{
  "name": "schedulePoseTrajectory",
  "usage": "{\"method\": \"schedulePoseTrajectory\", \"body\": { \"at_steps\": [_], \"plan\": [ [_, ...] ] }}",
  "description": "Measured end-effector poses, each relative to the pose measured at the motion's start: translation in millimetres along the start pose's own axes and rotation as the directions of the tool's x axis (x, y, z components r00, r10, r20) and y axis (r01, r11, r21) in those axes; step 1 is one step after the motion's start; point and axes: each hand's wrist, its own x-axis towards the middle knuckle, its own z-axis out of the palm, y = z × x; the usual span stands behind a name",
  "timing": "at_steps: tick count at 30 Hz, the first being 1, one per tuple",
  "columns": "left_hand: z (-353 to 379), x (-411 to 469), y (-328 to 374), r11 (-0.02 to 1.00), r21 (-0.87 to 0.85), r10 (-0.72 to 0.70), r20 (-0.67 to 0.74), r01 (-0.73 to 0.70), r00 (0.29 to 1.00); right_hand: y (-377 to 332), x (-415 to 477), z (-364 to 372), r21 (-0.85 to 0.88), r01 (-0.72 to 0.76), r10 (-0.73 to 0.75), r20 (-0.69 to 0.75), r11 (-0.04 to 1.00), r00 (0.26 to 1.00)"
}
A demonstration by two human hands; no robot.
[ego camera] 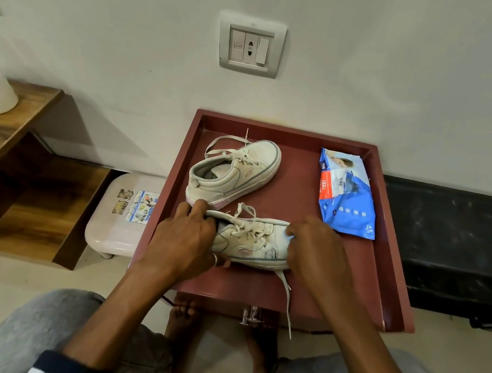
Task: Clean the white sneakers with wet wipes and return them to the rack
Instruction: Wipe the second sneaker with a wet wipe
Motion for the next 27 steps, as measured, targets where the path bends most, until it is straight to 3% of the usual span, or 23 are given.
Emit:
{"method": "schedulePoseTrajectory", "body": {
  "at_steps": [3, 9, 15, 18, 21, 24, 27],
  "plan": [
    [1.2, 0.9, -0.3, 1.0, -0.004, 0.006, 0.004, -0.006, 1.0, -5.1, -7.8, -3.8, 0.12, 0.071, -0.08, 0.07, 0.99, 0.994],
    [-0.4, 0.2, 1.2, 1.0, -0.008, 0.016, 0.011, -0.016, 1.0, 21.1, 7.7, -0.9, 0.041, -0.11, 0.112, -0.05, 0.993, 0.993],
    [-0.1, 0.1, 1.5, 1.0, -0.011, 0.019, 0.005, -0.019, 1.0, -7.6, -9.7, -4.3, 0.065, 0.09, -0.096, 0.104, 0.994, 0.99],
    [1.3, 0.1, 1.3, 1.0, -0.006, 0.021, 0.002, -0.021, 1.0, 6.9, -2.7, -8.9, -0.002, -0.029, 0.029, 0.073, 1.0, 0.997],
    [1.0, 0.9, 2.5, 1.0, -0.004, 0.009, 0.009, -0.009, 1.0, 24.9, 8.7, -4.9, 0.061, -0.145, 0.144, 0.021, 0.988, 0.989],
    [0.4, 0.6, 2.6, 1.0, -0.003, 0.001, 0.014, -0.001, 1.0, 12.1, 5.8, 2.9, 0.011, -0.041, 0.041, 0.012, 0.999, 0.999],
    [0.6, 0.3, 1.9, 1.0, -0.008, -0.001, 0.01, 0.001, 1.0, -5.3, -6.3, 1.7, -0.01, 0.102, -0.101, 0.101, 0.995, 0.99]
  ]
}}
